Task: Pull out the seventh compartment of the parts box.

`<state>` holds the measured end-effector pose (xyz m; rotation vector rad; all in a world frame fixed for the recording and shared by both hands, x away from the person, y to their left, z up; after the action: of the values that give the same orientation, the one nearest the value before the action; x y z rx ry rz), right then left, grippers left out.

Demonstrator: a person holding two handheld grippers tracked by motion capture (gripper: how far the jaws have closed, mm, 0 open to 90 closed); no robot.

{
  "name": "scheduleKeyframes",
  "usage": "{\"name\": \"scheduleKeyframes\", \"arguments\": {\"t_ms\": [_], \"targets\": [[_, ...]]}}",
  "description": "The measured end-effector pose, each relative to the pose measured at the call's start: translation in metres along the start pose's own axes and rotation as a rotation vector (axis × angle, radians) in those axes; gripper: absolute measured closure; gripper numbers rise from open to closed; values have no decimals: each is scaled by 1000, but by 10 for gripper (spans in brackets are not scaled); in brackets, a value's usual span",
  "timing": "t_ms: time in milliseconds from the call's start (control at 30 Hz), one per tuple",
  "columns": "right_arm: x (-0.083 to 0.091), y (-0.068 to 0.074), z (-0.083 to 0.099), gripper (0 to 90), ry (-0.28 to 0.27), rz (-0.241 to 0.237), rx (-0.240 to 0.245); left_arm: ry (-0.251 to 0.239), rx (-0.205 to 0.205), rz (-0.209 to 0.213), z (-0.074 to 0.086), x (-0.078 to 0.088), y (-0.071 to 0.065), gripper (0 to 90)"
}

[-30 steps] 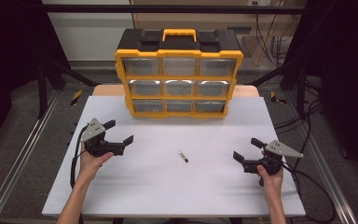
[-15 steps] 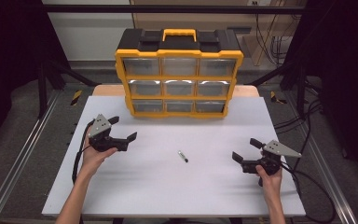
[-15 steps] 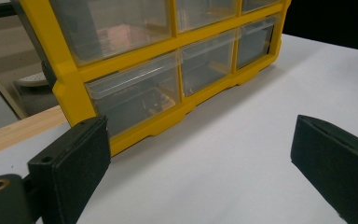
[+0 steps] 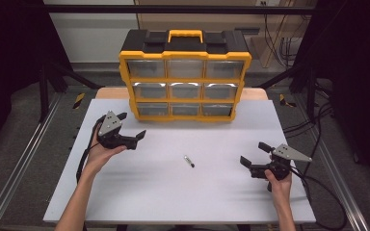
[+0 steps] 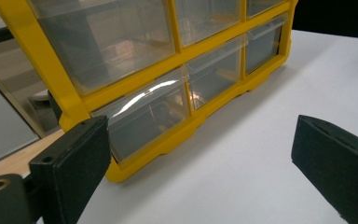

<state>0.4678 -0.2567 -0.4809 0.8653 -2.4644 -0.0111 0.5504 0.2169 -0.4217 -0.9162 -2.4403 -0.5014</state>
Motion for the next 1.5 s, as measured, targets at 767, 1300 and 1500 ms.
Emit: {"name": "scheduleKeyframes", "arguments": {"t_ms": [767, 1300, 1500], "targets": [[0, 0, 0, 4, 3, 12, 4, 75, -192, -73, -13, -26, 8, 37], [-1, 0, 1, 4, 7, 10, 6, 124, -290, -107, -14, -48, 7, 31], [-1, 0, 1, 4, 13, 11, 6, 133, -331, -120, -16, -55, 9, 32]]}}
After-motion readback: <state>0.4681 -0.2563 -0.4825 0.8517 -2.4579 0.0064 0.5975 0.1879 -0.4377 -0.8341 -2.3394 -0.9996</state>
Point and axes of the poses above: each handheld gripper's, and its own axes: x roughly backward along the jaws, z roughly out of its underside, y roughly to its left, the point moved 3 cm from there along -x, roughly forward along the jaws, and after that the axes turned 13 degrees about y, right-handed, at the moved point
